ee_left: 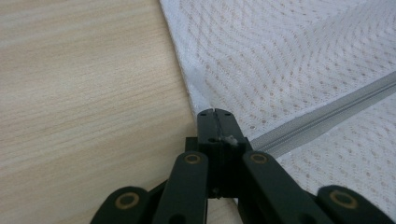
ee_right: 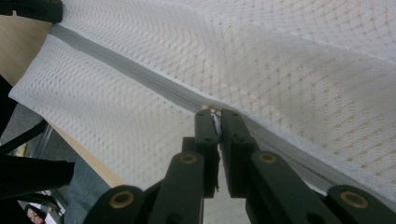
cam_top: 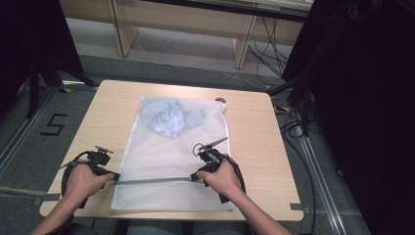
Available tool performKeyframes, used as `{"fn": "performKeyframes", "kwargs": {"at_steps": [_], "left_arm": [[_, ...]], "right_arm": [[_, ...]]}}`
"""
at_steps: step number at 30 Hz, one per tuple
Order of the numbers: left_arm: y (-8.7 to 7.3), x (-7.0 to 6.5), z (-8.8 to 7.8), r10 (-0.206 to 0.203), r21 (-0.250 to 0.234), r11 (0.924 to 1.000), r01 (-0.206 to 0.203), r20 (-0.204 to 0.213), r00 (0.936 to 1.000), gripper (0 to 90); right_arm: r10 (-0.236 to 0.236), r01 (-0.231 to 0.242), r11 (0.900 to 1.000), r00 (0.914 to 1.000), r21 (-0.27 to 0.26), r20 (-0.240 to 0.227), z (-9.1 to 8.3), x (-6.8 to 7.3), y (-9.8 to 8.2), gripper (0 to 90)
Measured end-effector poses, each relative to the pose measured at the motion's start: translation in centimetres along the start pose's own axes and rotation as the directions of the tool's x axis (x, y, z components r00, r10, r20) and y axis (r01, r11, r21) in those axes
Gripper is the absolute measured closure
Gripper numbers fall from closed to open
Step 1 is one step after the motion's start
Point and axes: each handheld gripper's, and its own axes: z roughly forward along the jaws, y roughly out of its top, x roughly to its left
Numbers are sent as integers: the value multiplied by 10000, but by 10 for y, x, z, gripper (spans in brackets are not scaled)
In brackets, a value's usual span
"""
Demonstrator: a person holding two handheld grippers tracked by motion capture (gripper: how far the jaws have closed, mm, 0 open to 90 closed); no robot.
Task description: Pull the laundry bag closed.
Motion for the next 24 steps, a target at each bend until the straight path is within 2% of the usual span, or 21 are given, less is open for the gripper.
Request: {"fn": "performKeyframes", "kwargs": {"at_steps": [1,2,3,4,8,12,13,14,16,17,18,19,22,23,24], "left_arm": [[0,0,0,-24,-20,10000,24,18,10000,899],[0,-1,1,-126,-85,9999,126,25,9999,899],[0,0,0,-35,-10,10000,35,11,10000,899],[0,0,0,6,6,10000,-6,0,10000,899],[0,0,0,-19,15,10000,19,0,10000,899],[0,-1,0,-16,9,10000,16,-8,10000,899],[0,0,0,-18,9,10000,18,-5,10000,899],[0,0,0,-18,9,10000,18,-5,10000,899],[0,-1,0,-7,17,10000,7,-13,10000,899],[0,-1,0,-8,13,10000,8,-12,10000,899],[0,0,0,-5,17,10000,5,-11,10000,899],[0,-1,0,-9,17,10000,9,-12,10000,899],[0,0,0,-10,21,10000,10,-8,10000,899],[0,0,0,-12,18,10000,12,-6,10000,899],[0,0,0,-16,20,10000,16,-7,10000,899]], "right_arm": [[261,-262,9996,9996,108,74,-1,1,0,869],[-69,69,10000,10000,20,25,0,-1,0,869],[-301,301,9995,9995,-65,-11,0,-3,0,869],[57,-57,10000,10000,52,18,-1,-1,-1,869],[208,-212,9996,9996,185,197,-4,-2,-2,869],[21,-21,10000,10000,6,41,-6,-6,-3,869],[382,-383,9991,9993,208,18,-7,-4,-3,869],[382,-383,9991,9993,208,18,-7,-4,-3,869],[44,-45,10000,9999,67,157,-6,-7,-4,869],[231,-232,9997,9997,109,68,-7,-6,-4,869],[-81,85,9997,9998,-209,181,-5,-9,-4,869],[326,-329,9993,9993,177,174,-8,-8,-4,869],[263,-265,9996,9994,105,203,-9,-10,-5,869],[-144,146,9997,9998,-172,114,-7,-13,-6,869],[119,-119,9999,9999,13,76,-10,-12,-6,869]]}}
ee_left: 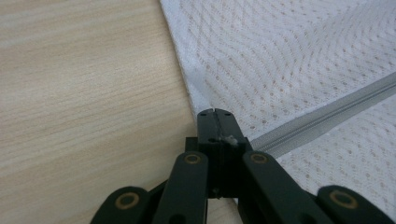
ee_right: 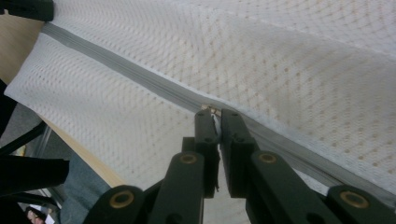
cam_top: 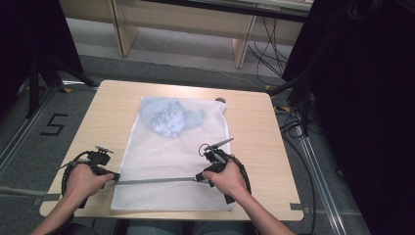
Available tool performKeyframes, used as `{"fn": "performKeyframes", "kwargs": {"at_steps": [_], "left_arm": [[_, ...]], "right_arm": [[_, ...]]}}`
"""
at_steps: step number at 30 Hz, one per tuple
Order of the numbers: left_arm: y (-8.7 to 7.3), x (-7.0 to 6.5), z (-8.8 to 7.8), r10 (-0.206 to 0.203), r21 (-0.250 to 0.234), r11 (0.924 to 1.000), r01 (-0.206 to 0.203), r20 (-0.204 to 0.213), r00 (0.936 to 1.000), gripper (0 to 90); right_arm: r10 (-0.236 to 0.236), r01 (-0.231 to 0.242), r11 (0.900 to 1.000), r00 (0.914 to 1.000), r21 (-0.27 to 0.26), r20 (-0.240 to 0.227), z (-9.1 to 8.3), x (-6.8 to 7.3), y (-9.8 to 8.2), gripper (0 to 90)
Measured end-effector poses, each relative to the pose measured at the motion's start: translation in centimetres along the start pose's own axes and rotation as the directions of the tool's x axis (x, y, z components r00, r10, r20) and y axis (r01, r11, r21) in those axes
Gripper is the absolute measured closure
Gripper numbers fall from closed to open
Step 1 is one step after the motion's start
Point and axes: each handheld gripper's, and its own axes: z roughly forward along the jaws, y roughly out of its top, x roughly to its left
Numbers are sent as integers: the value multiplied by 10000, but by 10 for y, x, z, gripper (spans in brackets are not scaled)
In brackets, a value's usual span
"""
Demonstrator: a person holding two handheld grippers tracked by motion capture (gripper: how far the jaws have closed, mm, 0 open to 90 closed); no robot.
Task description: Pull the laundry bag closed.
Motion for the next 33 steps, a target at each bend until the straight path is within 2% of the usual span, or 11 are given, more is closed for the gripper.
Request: {"fn": "performKeyframes", "kwargs": {"at_steps": [6,7,13,14,19,20,27,29,30,31,33], "left_arm": [[0,0,0,3,-4,10000,-3,5,10000,899],[0,0,0,4,-1,10000,-4,2,10000,899],[0,0,0,18,-12,10000,-18,-2,10000,899],[0,0,0,6,-14,10000,-6,2,10000,899],[0,0,0,21,-38,10000,-21,8,10000,899],[0,0,0,4,-33,10000,-4,5,10000,899],[0,0,0,18,-30,10000,-18,0,10000,899],[0,0,0,32,-36,10000,-32,3,10000,899],[0,0,0,24,-34,10000,-24,8,10000,899],[0,0,0,8,-32,10000,-8,7,10000,899],[0,0,0,23,-32,10000,-23,0,10000,899]], "right_arm": [[-112,112,9999,9999,-120,35,-1,-3,-1,869],[336,-336,9994,9994,111,62,-3,-1,-2,869],[-72,74,9998,9999,-187,114,-4,-8,-3,869],[305,-305,9995,9992,-10,254,-6,-6,-4,868],[477,-479,9988,9983,58,334,-8,-8,-4,869],[47,-45,9999,9999,-132,159,-7,-11,-4,869],[288,-282,9993,9993,-264,217,-10,-13,-5,869],[679,-681,9977,9976,71,158,-13,-12,-6,868],[128,-121,9996,9996,-266,271,-12,-16,-6,869],[517,-515,9986,9982,-84,308,-13,-14,-6,869],[266,-259,9993,9993,-252,255,-13,-17,-7,868]]}}
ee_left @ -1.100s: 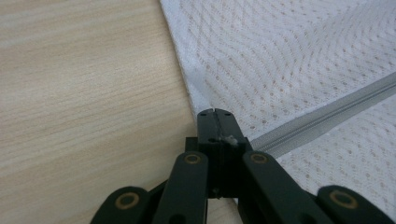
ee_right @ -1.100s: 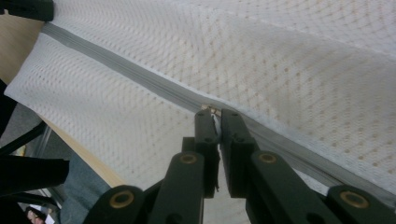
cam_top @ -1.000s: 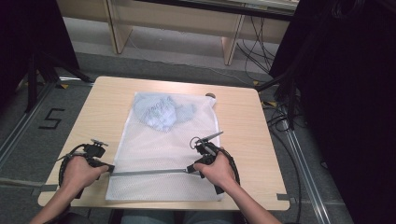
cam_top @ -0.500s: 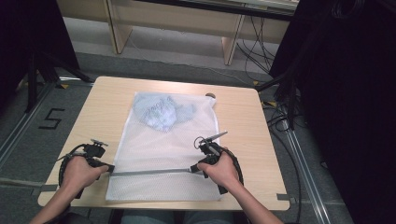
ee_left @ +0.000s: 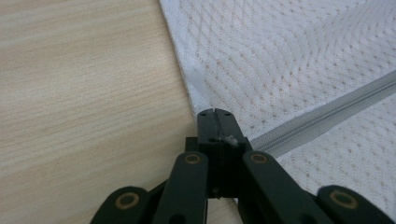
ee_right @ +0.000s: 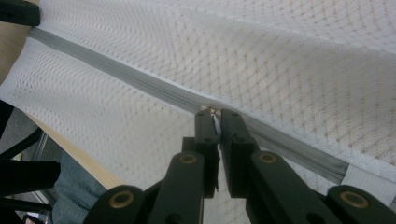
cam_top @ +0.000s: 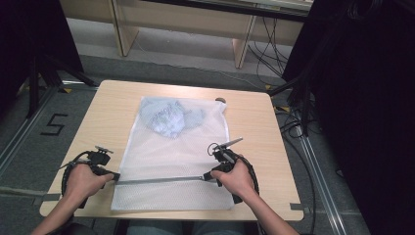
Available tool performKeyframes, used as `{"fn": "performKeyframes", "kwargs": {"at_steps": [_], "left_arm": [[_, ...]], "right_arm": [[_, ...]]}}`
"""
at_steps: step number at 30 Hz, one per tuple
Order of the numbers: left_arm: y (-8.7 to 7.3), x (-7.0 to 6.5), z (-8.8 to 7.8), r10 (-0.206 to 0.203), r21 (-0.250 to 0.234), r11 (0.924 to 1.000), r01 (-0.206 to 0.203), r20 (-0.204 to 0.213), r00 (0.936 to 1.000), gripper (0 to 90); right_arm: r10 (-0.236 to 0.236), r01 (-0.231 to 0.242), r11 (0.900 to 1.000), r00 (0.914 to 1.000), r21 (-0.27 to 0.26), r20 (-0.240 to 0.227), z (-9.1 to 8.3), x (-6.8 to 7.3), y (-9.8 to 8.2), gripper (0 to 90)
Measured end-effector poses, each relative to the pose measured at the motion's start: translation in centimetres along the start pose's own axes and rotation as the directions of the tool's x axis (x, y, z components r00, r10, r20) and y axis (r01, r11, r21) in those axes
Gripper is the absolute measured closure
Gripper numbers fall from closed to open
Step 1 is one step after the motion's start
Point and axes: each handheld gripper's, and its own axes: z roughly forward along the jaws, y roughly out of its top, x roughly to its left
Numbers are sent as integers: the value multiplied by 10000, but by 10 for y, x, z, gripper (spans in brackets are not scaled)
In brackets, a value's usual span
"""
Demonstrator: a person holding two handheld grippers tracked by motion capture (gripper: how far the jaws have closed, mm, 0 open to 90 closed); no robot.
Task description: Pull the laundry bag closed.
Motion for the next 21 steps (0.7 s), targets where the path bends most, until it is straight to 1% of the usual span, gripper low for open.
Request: {"fn": "performKeyframes", "kwargs": {"at_steps": [1,2,3,4,5,6,8,9,10,11,13,14,15,17,18,19,20,21], "left_arm": [[0,0,0,3,-3,10000,-3,0,10000,899],[0,0,0,-19,-7,10000,19,5,10000,899],[0,0,0,-25,-5,10000,25,4,10000,899],[0,0,0,-12,-4,10000,12,0,10000,899],[0,0,0,-15,-5,10000,15,1,10000,899],[0,0,0,-24,1,10000,24,5,10000,899],[0,0,0,-24,-9,10000,24,-5,10000,899],[0,0,0,-31,-5,10000,31,-5,10000,899],[0,0,0,-4,28,10000,4,-21,10000,899],[0,0,0,-12,-14,10000,12,0,10000,899],[0,0,0,-17,-2,10000,17,3,10000,899],[0,0,0,-11,-4,10000,11,4,10000,899],[0,0,0,-10,-5,10000,10,5,10000,899],[0,0,0,-23,-5,10000,23,4,10000,899],[0,0,0,-15,-5,10000,15,3,10000,899],[0,0,0,-37,-3,10000,37,-1,10000,899],[-1,0,0,-72,-14,10000,72,10,10000,899],[-1,-1,0,-173,-92,9998,173,27,9998,899]], "right_arm": [[0,0,10000,10000,0,0,0,0,0,868],[456,-454,9986,9989,272,-55,-2,3,0,868],[131,-131,9999,9999,96,17,-1,0,0,868],[-92,92,9999,9999,-46,54,0,-2,-1,868],[75,-75,10000,10000,48,-9,-1,-1,-1,868],[108,-107,9999,9999,103,-133,-2,-1,0,869],[-129,128,9998,9999,-124,-18,-1,-3,-1,868],[-1,1,10000,10000,-90,35,-2,-2,-1,868],[176,-176,9998,9998,7,-24,-3,-2,-1,868],[363,-366,9992,9991,147,217,-4,-2,-1,868],[374,-377,9992,9990,107,237,-5,-4,-2,869],[512,-514,9986,9985,135,184,-6,-3,-3,868],[358,-359,9993,9991,58,231,-6,-5,-3,868],[561,-564,9983,9983,136,175,-7,-4,-3,868],[561,-564,9983,9983,136,175,-7,-4,-3,868],[385,-387,9992,9990,88,212,-7,-6,-3,868],[408,-409,9992,9989,47,211,-7,-6,-3,868],[562,-563,9983,9984,132,108,-8,-5,-4,868]]}}
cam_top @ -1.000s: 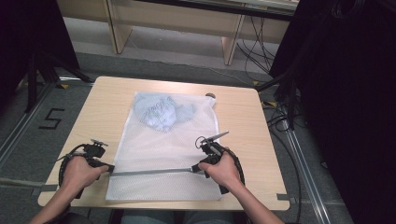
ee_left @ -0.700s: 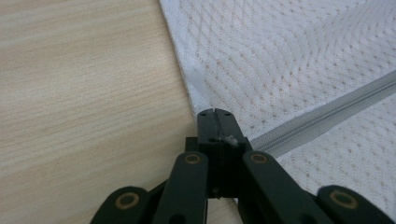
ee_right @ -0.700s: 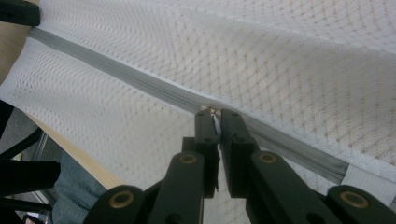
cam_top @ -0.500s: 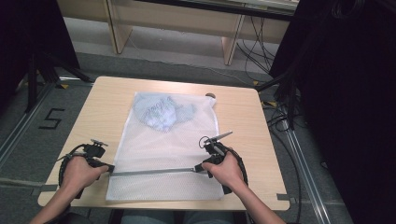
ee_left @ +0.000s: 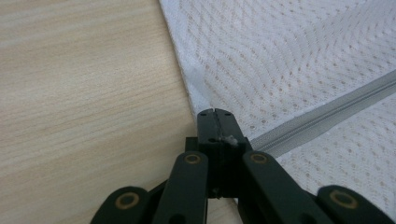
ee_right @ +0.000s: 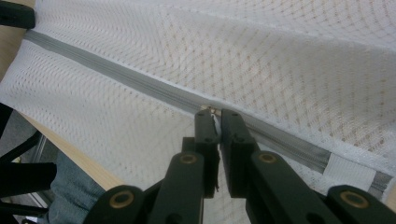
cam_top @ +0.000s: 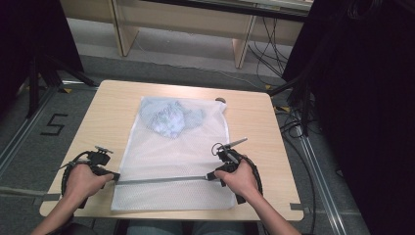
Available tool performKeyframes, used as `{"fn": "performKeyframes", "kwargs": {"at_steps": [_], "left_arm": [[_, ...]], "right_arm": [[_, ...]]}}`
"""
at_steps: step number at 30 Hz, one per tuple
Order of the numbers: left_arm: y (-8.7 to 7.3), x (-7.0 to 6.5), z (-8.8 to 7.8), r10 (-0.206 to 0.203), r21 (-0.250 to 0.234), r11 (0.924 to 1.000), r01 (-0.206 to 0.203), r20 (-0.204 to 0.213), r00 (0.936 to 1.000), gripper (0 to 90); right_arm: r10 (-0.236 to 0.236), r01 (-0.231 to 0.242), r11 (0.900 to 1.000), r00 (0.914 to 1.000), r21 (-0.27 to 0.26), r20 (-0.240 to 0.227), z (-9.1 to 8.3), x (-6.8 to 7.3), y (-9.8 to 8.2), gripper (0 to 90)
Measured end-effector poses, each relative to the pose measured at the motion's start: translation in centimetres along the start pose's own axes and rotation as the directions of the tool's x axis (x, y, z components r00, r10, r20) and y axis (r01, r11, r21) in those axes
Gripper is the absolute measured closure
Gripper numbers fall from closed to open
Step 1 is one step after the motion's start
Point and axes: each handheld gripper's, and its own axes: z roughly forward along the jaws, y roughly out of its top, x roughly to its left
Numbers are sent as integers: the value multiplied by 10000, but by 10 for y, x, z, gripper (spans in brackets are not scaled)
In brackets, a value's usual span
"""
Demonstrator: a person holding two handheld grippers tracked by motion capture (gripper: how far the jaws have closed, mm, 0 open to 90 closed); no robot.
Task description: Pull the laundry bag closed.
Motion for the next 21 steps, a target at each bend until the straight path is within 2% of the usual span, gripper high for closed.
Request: {"fn": "performKeyframes", "kwargs": {"at_steps": [1,2,3,4,5,6,7,8,9,10,12,13,14,15,16,18,20,21], "left_arm": [[0,1,0,87,54,9999,-87,-8,10000,899],[0,1,-1,169,85,9998,-168,-17,9999,899],[0,1,-1,169,85,9998,-168,-17,9999,899],[0,1,-1,172,83,9998,-171,-20,9999,899],[0,1,-1,175,92,9998,-174,-17,9998,899],[0,1,-1,165,86,9998,-165,-15,9999,899],[0,1,-1,177,88,9998,-177,-16,9998,899],[0,1,-1,172,86,9998,-172,-17,9999,899],[0,1,-1,168,89,9998,-168,-17,9999,899],[0,1,-1,158,93,9998,-158,-12,9999,899],[0,1,-1,176,93,9998,-176,-14,9998,899],[0,1,-1,184,95,9998,-183,-19,9998,899],[0,1,-1,165,93,9998,-165,-14,9999,899],[0,1,-1,166,96,9998,-165,-13,9999,899],[0,1,0,168,90,9998,-167,-9,9999,899],[0,1,-1,166,92,9998,-166,-9,9999,899],[0,1,-1,184,92,9998,-184,-9,9998,899],[0,1,-1,182,85,9998,-182,-5,9998,899]], "right_arm": [[-41,41,10000,10000,7,-56,-1,-1,0,868],[-392,389,9990,9992,-211,-122,1,-4,0,868],[-392,389,9990,9992,-211,-122,1,-4,0,868],[120,-117,9999,9998,119,-177,-2,-1,0,868],[130,-130,9999,9999,40,-103,-2,-1,-1,868],[-322,321,9992,9995,-229,-25,-1,-5,-1,868],[64,-64,10000,10000,-8,-49,-2,-3,-1,868],[60,-60,10000,10000,-14,-70,-2,-3,-1,868],[-287,285,9993,9995,-238,-93,-1,-6,-1,868],[-385,381,9988,9992,-321,-140,-1,-8,-1,868],[-134,133,9998,9999,-155,-84,-3,-7,-2,868],[-431,429,9984,9991,-360,-59,-1,-10,-2,868],[-506,504,9979,9987,-409,-33,-1,-11,-2,868],[-210,209,9993,9998,-296,-13,-3,-10,-3,868],[-210,209,9993,9998,-296,-13,-3,-10,-3,868],[315,-314,9995,9993,68,-175,-4,-8,-3,868],[-416,412,9985,9991,-364,-112,-3,-14,-3,868],[-398,396,9984,9992,-400,-43,-3,-14,-3,868]]}}
